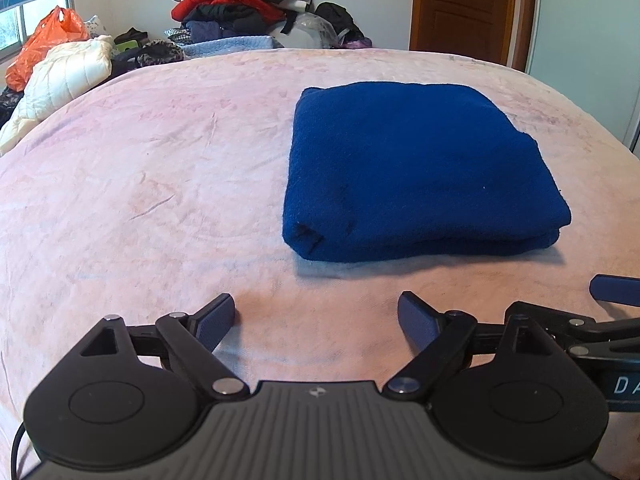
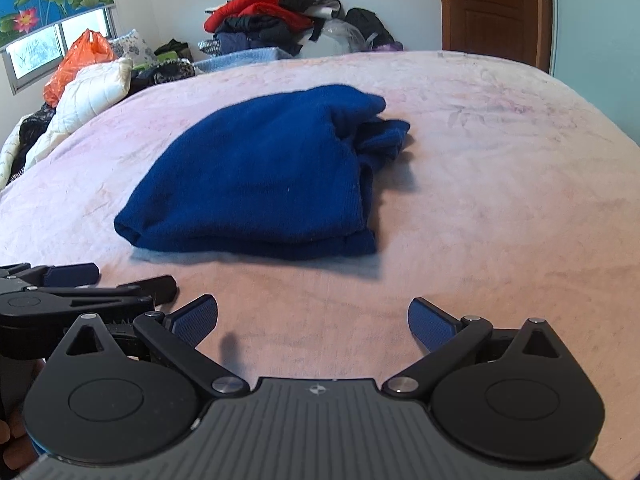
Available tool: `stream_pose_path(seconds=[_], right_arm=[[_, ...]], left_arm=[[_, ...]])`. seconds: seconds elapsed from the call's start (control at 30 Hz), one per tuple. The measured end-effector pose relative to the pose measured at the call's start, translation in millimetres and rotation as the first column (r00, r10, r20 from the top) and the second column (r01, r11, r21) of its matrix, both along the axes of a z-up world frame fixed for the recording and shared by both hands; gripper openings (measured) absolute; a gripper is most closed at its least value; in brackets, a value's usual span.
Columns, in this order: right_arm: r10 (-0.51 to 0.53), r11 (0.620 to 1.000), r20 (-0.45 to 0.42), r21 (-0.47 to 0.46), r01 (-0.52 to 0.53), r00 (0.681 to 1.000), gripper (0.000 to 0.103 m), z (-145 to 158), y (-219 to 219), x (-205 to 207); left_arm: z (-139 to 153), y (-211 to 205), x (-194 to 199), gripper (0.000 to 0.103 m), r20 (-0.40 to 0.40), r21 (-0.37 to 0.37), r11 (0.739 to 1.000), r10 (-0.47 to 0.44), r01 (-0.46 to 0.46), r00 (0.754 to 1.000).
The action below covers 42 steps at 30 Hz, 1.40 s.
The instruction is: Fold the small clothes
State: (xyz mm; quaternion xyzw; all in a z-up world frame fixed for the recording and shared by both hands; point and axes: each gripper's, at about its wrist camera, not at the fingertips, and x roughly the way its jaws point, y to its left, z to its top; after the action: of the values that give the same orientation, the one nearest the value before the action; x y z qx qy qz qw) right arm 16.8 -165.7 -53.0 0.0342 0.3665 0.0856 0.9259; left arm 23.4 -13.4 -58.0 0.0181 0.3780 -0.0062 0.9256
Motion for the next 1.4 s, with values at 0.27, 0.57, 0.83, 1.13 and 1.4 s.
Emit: stream_pose_path(seconds=[0.27, 0.57, 0.83, 1.13, 1.4], right_arm=[[-0.013, 1.0, 0.005, -0.012, 0.014, 1.0, 0.103, -2.2, -1.3, 2.3], [0.009, 0.995, 0.059, -0.097, -0.003, 0.998, 0.103, -14.9, 4.0, 0.9], [0.009, 0.996, 0.103, -0.089, 0.0, 0.995, 0.103, -18.4, -0.5, -3.3], [-0.015, 0.989, 0.099, -0.144, 0.029, 0.995, 0.103, -21.1, 5.2, -1.1], [-0.015, 0.991, 0.096, -0.131, 0.028, 0.995, 0.103, -21.4, 2.0, 0.4]], left_arm=[[-1.7, 7.5, -2.5, 0.095, 0.016, -0.006, 1.0, 0.027, -0.027, 1.0], [-10.1, 14.2, -8.8, 0.103, 0.067, 0.001, 0.999, 0.038, -0.038, 0.997], [-12.4, 13.3, -16.0, 0.103, 0.092, 0.003, 0.999, 0.042, -0.042, 0.995], [-13.1, 11.6, -19.3, 0.103, 0.108, 0.008, 0.998, 0.058, -0.059, 0.992], [-13.6, 6.6, -23.0, 0.103, 0.124, 0.02, 0.997, 0.072, -0.075, 0.99]])
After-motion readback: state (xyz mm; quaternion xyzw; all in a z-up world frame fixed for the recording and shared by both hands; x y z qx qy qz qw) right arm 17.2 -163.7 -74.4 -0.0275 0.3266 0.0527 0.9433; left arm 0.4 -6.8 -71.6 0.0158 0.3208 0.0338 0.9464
